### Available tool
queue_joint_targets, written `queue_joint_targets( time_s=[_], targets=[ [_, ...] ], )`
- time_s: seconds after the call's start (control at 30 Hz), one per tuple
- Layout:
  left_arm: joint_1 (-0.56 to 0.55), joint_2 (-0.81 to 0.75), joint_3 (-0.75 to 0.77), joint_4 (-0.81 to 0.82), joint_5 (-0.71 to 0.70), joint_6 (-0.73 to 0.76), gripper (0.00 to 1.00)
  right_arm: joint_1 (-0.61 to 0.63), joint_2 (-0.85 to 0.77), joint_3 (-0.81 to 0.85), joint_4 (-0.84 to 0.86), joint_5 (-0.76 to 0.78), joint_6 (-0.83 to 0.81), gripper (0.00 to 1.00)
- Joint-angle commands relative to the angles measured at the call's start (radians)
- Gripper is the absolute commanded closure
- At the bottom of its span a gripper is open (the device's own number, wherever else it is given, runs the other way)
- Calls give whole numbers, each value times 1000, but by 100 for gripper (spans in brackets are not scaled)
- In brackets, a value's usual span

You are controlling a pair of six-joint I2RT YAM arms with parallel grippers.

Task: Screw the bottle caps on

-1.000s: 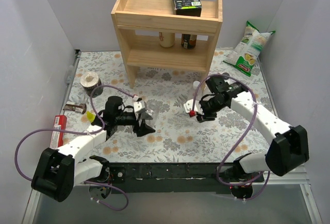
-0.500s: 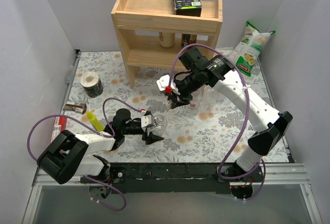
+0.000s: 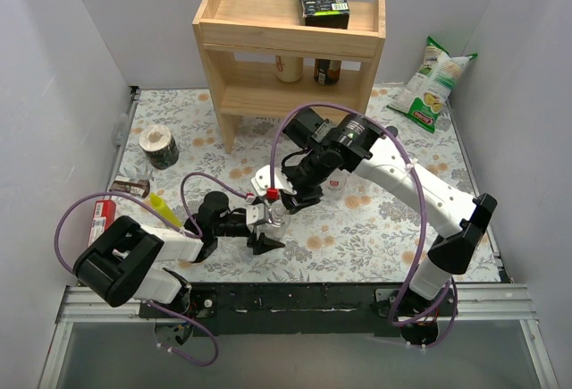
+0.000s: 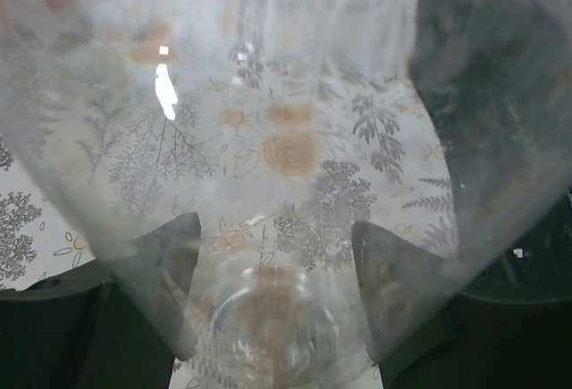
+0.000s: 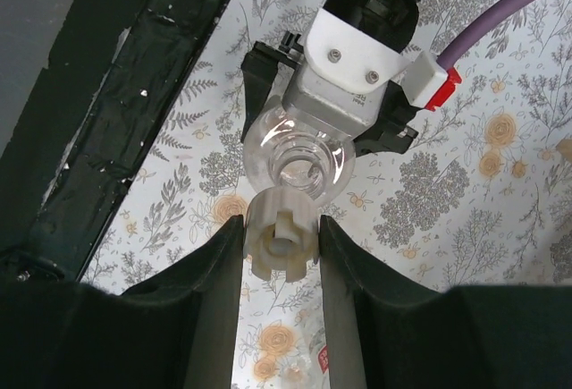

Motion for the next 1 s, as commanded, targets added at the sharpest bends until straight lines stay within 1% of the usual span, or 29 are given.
queue_joint_targets(
  time_s=[0.0,0.1,0.3,0.43,0.63,0.73,0.97],
  targets=[
    [-16,-3,21,3,20,28,100,21,46,45,-20,81,31,79],
    [-21,-14,20,1,20,30,100,36,60,40,-14,107,38,79],
    [-33,-17,15,11,23,37,100,53,56,17,12,101,46,80],
    [-38,-17,9,24,14,31,100,57,55,17,6,71,43,79],
    [-38,-15,0,70,-41,-38,100,57,55,22,-22,18,2,78],
    [-38,-14,-9,86,-48,-43,100,57,53,19,-22,-1,-15,78],
    [-38,11,-3,110,-86,-73,100,57,38,5,-22,-29,-8,78]
  ],
)
